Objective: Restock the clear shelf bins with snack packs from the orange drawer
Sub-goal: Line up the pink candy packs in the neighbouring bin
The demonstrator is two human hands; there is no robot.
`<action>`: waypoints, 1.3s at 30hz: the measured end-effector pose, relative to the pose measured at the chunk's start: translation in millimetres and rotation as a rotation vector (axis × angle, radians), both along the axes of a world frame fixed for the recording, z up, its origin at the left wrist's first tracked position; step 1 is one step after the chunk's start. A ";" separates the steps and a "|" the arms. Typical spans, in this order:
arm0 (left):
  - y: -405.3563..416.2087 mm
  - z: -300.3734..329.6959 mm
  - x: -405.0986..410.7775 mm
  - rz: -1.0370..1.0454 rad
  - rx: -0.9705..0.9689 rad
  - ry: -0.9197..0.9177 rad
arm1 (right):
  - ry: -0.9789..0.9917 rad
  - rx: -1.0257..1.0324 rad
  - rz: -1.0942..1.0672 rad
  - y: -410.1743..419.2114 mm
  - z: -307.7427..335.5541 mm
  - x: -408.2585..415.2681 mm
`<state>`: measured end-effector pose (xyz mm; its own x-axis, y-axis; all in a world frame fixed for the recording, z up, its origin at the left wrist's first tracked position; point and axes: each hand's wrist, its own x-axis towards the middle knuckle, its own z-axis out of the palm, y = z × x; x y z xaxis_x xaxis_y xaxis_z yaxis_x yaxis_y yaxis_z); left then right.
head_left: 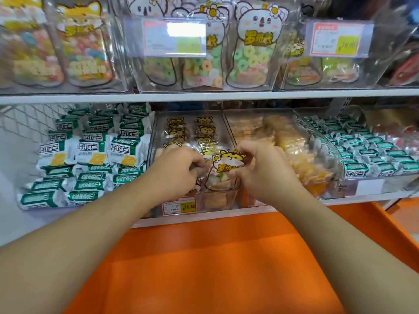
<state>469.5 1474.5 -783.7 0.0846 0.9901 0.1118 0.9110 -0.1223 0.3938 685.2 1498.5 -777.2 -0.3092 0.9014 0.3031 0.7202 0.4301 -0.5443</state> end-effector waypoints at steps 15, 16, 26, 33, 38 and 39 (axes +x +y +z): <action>-20.5 -5.7 -11.7 -0.082 0.114 0.066 | -0.293 0.187 0.041 -2.7 4.0 -10.3; -22.8 -5.7 -11.6 -0.083 0.125 0.067 | -0.298 0.220 0.029 -3.7 2.2 -12.2; -17.0 -16.8 9.9 0.056 0.160 0.220 | -0.371 0.361 0.008 -4.2 -3.8 -19.5; -12.6 -9.5 4.7 0.003 0.067 0.042 | -0.428 0.326 0.057 0.5 -10.1 -20.4; -26.1 -16.6 2.5 -0.033 0.184 -0.049 | -0.496 0.282 0.066 3.3 -18.5 -19.2; -27.3 -17.2 2.9 -0.025 0.212 -0.075 | -0.506 0.270 0.067 2.9 -19.1 -18.8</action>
